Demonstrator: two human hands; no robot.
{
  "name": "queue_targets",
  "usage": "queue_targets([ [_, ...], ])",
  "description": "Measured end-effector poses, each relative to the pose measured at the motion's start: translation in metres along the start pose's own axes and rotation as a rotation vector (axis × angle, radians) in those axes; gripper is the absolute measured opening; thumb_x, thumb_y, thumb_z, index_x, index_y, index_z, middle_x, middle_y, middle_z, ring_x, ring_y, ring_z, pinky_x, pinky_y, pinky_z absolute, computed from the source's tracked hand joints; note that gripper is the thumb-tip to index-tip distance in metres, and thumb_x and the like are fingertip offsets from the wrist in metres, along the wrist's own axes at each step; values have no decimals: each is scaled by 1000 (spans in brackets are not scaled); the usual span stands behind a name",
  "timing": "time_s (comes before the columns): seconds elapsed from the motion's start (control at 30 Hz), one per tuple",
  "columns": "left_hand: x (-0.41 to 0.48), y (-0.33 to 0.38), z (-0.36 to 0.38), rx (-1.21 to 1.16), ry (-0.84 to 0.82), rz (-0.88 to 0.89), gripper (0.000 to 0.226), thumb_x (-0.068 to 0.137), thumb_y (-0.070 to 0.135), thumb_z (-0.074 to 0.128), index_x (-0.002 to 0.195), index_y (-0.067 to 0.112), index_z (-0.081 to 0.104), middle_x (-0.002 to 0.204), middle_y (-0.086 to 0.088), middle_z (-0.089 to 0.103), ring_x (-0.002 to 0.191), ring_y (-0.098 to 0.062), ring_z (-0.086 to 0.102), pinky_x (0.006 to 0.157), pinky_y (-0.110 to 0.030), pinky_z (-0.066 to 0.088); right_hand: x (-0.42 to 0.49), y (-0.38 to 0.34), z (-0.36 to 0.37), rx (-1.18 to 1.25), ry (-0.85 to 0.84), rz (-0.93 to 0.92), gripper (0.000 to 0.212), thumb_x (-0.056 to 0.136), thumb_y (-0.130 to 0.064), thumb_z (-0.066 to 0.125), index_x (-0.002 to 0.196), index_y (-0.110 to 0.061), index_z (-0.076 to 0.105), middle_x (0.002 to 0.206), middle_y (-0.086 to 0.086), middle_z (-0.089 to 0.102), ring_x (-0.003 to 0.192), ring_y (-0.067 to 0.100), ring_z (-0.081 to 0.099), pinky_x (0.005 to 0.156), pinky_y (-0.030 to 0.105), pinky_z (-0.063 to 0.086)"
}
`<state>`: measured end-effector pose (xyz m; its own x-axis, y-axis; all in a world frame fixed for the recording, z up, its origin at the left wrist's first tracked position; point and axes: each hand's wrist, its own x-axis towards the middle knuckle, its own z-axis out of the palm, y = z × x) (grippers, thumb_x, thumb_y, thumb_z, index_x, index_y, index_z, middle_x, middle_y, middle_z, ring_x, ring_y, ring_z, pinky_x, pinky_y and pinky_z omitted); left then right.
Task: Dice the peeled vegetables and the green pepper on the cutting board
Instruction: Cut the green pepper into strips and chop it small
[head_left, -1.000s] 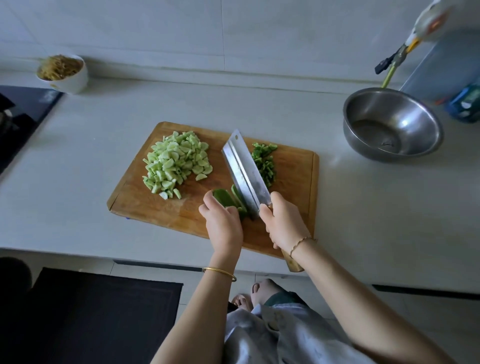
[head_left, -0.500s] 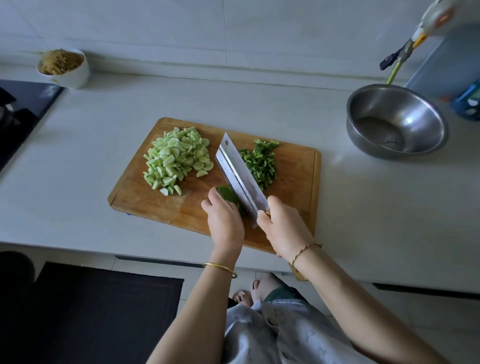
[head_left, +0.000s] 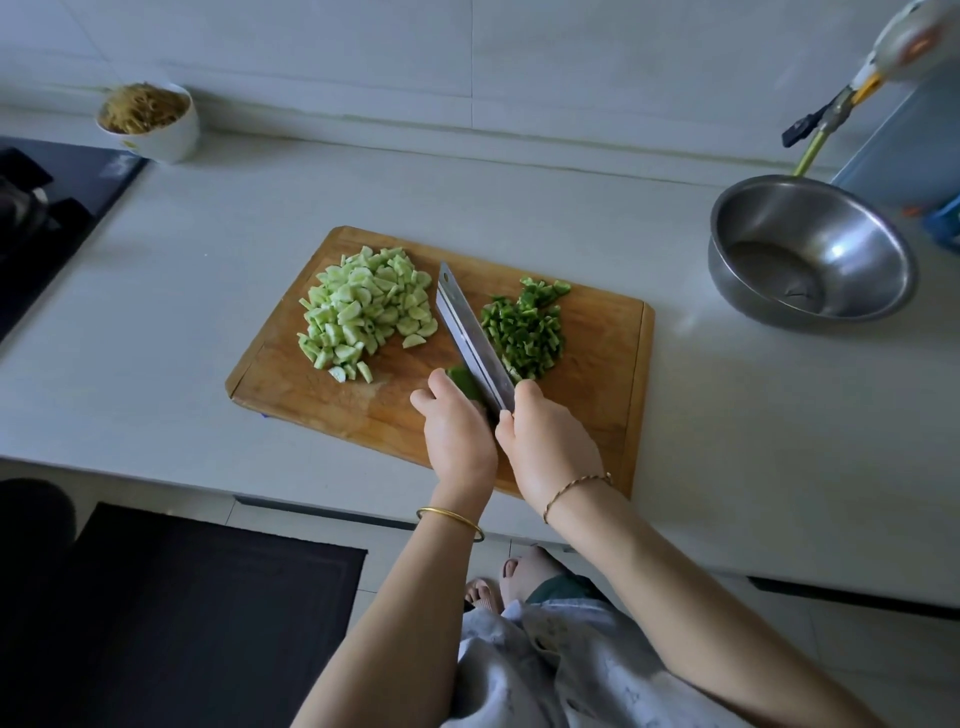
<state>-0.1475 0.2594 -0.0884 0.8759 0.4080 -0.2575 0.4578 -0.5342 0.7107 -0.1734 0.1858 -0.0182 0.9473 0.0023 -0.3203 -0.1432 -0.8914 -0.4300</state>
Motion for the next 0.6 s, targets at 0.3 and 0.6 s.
queue_targets([
  [0.3,2,-2,1,-14,-3,11,39,93,4,41,131,10,34,128,-13,35,64,-15,44,58,-29,39,5,-2,10,-14,-72,47,13,103,-21,34,101,-10,40,94,12,62,85,32,62,63,35,43],
  [0.6,3,-1,-1,-75,-10,19,30,99,13,26,124,19,41,128,-4,36,75,-16,49,58,-27,38,9,0,20,-31,-45,59,18,104,-22,34,107,-8,44,94,10,63,83,30,63,61,34,45],
])
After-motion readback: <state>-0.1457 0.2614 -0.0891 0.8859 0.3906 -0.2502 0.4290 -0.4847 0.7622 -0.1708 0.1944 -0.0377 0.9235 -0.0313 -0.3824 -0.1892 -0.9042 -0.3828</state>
